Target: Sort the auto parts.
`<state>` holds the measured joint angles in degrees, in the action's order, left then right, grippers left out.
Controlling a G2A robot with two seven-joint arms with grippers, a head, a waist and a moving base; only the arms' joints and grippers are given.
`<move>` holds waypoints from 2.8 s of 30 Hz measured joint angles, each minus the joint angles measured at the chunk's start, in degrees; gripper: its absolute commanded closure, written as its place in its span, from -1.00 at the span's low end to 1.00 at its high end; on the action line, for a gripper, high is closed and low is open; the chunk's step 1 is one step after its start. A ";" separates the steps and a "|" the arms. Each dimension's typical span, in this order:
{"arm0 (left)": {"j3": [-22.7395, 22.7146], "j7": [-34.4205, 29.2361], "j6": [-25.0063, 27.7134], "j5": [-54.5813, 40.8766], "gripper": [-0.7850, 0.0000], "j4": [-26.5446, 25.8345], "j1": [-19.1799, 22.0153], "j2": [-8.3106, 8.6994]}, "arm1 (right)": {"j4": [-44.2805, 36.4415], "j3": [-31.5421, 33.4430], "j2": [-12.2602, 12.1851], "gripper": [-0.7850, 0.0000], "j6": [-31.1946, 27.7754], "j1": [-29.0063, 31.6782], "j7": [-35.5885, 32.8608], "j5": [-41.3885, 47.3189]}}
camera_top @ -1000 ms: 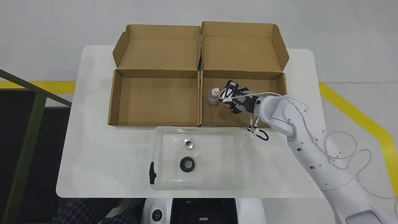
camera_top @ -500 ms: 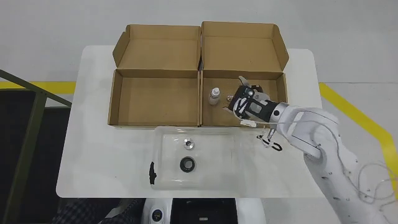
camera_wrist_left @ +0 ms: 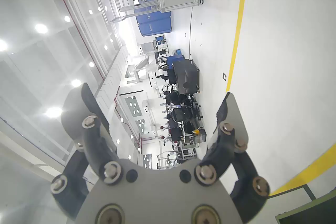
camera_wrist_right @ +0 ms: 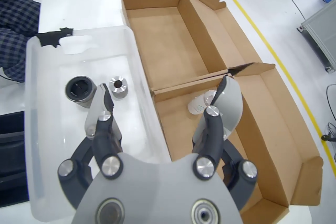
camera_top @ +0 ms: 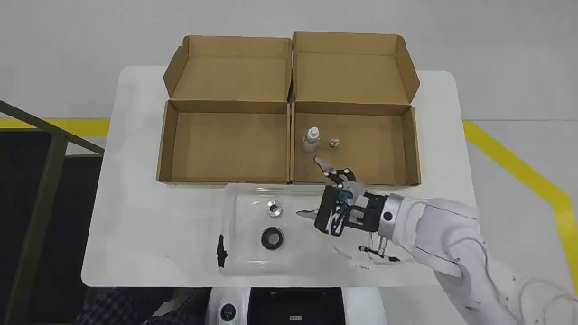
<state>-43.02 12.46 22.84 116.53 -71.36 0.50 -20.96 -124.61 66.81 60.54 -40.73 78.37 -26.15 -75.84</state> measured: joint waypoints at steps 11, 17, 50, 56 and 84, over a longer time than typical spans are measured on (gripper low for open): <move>0.00 0.00 0.00 0.00 -1.00 0.00 0.00 0.00 | 3.21 -9.12 0.92 -0.55 -1.06 -2.88 0.56 -5.18; 0.00 0.00 0.00 0.00 -1.00 0.00 0.00 0.00 | 5.83 -12.49 1.58 -0.42 -0.64 -5.45 0.13 -6.27; 0.00 0.00 0.00 0.00 -1.00 0.00 0.00 0.00 | 20.03 -21.47 4.75 0.01 1.57 -15.17 -2.08 -7.36; 0.00 0.00 0.00 0.00 -1.00 0.00 0.00 0.00 | 22.67 -22.90 5.48 0.01 1.75 -16.78 -2.03 -6.98; 0.00 0.00 0.00 0.00 -1.00 0.00 0.00 0.00 | 26.52 -25.41 7.27 1.00 1.43 -18.65 -1.43 -6.47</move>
<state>-43.02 12.46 22.84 116.53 -71.36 0.50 -20.96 -98.09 41.40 67.81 -39.30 59.73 -27.57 -82.31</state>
